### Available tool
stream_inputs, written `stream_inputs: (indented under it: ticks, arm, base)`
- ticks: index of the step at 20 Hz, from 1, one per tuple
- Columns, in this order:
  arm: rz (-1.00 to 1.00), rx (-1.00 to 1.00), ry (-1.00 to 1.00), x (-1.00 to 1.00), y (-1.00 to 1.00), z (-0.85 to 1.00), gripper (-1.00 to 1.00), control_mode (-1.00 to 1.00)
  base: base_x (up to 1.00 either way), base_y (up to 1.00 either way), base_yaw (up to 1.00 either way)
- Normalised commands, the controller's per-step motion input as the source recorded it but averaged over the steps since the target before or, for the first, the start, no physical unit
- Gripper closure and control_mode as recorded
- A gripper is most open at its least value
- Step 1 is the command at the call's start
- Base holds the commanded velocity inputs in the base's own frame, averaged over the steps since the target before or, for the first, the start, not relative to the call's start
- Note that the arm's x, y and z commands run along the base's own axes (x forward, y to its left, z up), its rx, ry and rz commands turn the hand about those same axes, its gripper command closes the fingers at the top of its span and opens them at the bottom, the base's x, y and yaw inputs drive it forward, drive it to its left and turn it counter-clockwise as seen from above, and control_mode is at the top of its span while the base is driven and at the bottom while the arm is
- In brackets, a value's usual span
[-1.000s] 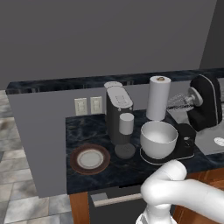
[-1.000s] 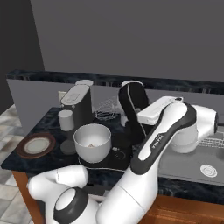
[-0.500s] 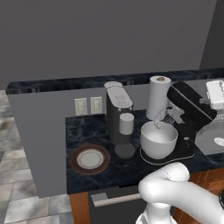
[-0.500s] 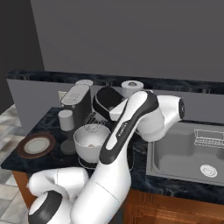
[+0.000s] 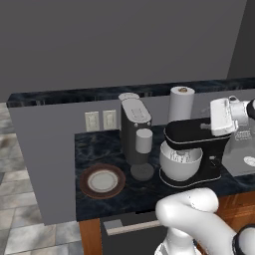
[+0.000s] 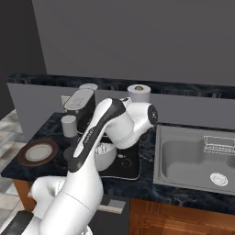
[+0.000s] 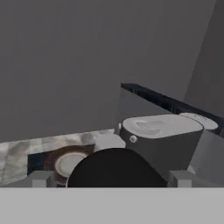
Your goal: Add butter and sugar cubes to the stand mixer bowl and then turn on the stand mixer to begin making frosting.
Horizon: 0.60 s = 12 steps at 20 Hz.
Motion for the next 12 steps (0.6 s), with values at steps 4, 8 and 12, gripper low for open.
stream_inputs:
  ticks: [4,8,12]
  arm:
    - [-0.12,0.00,-0.18,0.00,-0.01,0.40,-1.00,-1.00]
    - [-0.18,0.01,-0.09,-0.16,-0.16,0.43,-1.00,-1.00]
    - [-0.26,0.06,-0.01,-0.55,-0.16,0.16,-1.00,-1.00]
  base:
    - [0.00,0.00,0.00]
    - [0.00,0.00,0.00]
    - [0.00,0.00,0.00]
